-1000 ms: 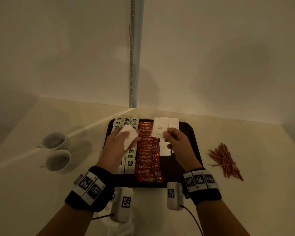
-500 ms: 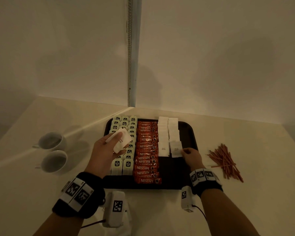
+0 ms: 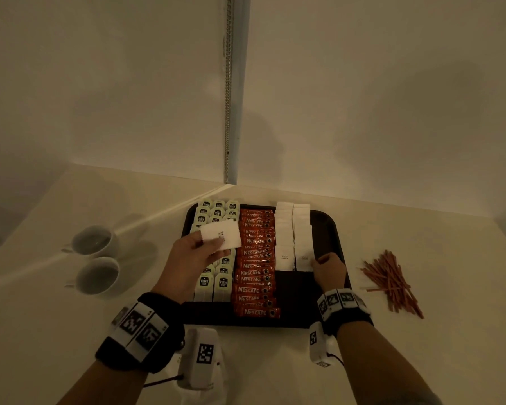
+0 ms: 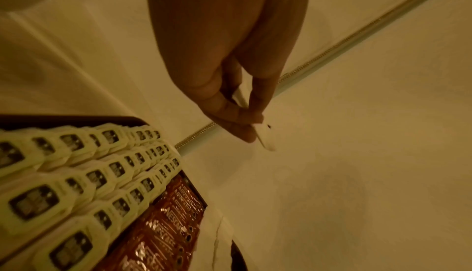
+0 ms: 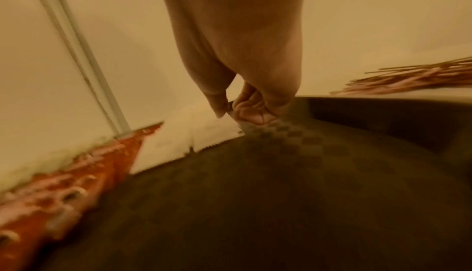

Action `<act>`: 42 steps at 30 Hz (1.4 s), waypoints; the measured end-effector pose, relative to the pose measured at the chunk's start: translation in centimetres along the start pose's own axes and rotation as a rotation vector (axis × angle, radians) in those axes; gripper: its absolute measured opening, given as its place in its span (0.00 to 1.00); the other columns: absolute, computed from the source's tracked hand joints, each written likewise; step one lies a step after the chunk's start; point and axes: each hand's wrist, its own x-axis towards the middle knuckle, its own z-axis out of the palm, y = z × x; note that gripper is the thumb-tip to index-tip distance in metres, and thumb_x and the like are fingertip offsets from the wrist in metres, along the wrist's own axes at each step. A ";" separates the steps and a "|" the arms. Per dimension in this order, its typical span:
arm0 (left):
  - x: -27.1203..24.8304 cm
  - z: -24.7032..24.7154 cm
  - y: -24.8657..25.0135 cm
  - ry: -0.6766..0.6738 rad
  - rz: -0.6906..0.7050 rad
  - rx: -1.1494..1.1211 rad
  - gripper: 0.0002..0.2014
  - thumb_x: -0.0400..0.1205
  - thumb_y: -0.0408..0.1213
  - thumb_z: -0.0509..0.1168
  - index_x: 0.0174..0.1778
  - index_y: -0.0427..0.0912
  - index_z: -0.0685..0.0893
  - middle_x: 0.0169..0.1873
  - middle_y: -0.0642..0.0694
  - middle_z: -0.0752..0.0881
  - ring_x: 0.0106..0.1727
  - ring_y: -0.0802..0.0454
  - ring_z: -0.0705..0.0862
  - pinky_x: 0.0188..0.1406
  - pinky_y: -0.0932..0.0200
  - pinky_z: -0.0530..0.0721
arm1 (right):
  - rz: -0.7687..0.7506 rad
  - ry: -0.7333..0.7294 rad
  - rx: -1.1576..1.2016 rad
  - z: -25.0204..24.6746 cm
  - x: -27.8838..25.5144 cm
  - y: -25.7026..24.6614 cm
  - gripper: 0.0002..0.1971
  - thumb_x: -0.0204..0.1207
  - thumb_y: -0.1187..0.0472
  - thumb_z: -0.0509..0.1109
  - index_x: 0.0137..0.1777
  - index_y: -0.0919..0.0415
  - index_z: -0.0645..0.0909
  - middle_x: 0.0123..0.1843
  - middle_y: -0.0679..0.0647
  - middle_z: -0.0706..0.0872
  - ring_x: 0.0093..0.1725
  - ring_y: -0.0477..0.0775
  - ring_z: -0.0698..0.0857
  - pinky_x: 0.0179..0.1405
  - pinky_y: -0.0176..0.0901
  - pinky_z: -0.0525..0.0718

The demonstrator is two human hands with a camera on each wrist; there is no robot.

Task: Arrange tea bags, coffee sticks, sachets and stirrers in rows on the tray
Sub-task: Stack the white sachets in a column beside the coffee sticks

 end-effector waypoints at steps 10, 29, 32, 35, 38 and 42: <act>0.2 1.6 2.9 -0.082 0.377 0.607 0.08 0.76 0.37 0.73 0.42 0.57 0.86 0.39 0.53 0.90 0.43 0.50 0.89 0.46 0.55 0.86 | -0.614 -0.575 0.515 -3.3 -10.5 -11.5 0.05 0.80 0.54 0.65 0.52 0.50 0.82 0.48 0.51 0.86 0.49 0.54 0.85 0.49 0.44 0.86; -2.3 -0.1 2.5 -0.046 0.337 0.543 0.09 0.77 0.41 0.72 0.52 0.53 0.86 0.45 0.54 0.89 0.44 0.55 0.87 0.46 0.58 0.84 | -0.395 -0.420 0.786 -4.8 -9.9 -8.7 0.05 0.80 0.67 0.63 0.48 0.62 0.80 0.47 0.50 0.86 0.45 0.44 0.86 0.41 0.34 0.84; -4.2 -4.3 1.5 -0.091 0.240 0.594 0.05 0.81 0.38 0.67 0.49 0.50 0.86 0.43 0.54 0.89 0.41 0.57 0.88 0.39 0.62 0.85 | -0.285 -0.290 0.597 -4.5 -7.0 -5.3 0.06 0.81 0.66 0.63 0.53 0.63 0.80 0.49 0.52 0.85 0.47 0.47 0.84 0.40 0.34 0.82; -6.0 -9.1 -0.8 -0.075 0.125 0.631 0.07 0.82 0.30 0.65 0.48 0.46 0.87 0.40 0.52 0.90 0.39 0.52 0.87 0.36 0.62 0.83 | -0.161 -0.215 0.342 -2.7 -4.5 -1.5 0.08 0.79 0.64 0.66 0.56 0.60 0.80 0.53 0.53 0.85 0.53 0.53 0.84 0.50 0.43 0.84; -7.3 -14.3 -3.5 0.047 -0.001 0.605 0.08 0.82 0.27 0.64 0.47 0.42 0.87 0.37 0.48 0.91 0.39 0.42 0.87 0.38 0.53 0.80 | -0.081 -0.216 0.164 -0.9 -3.5 0.9 0.11 0.78 0.63 0.68 0.59 0.60 0.79 0.57 0.54 0.83 0.60 0.55 0.82 0.63 0.51 0.82; -8.8 -20.8 -6.9 0.218 -0.155 0.584 0.09 0.84 0.28 0.62 0.49 0.41 0.87 0.42 0.41 0.91 0.43 0.36 0.86 0.42 0.52 0.78 | -0.027 -0.221 0.149 0.8 -3.4 1.4 0.09 0.77 0.64 0.69 0.57 0.60 0.80 0.60 0.56 0.83 0.61 0.56 0.81 0.64 0.53 0.81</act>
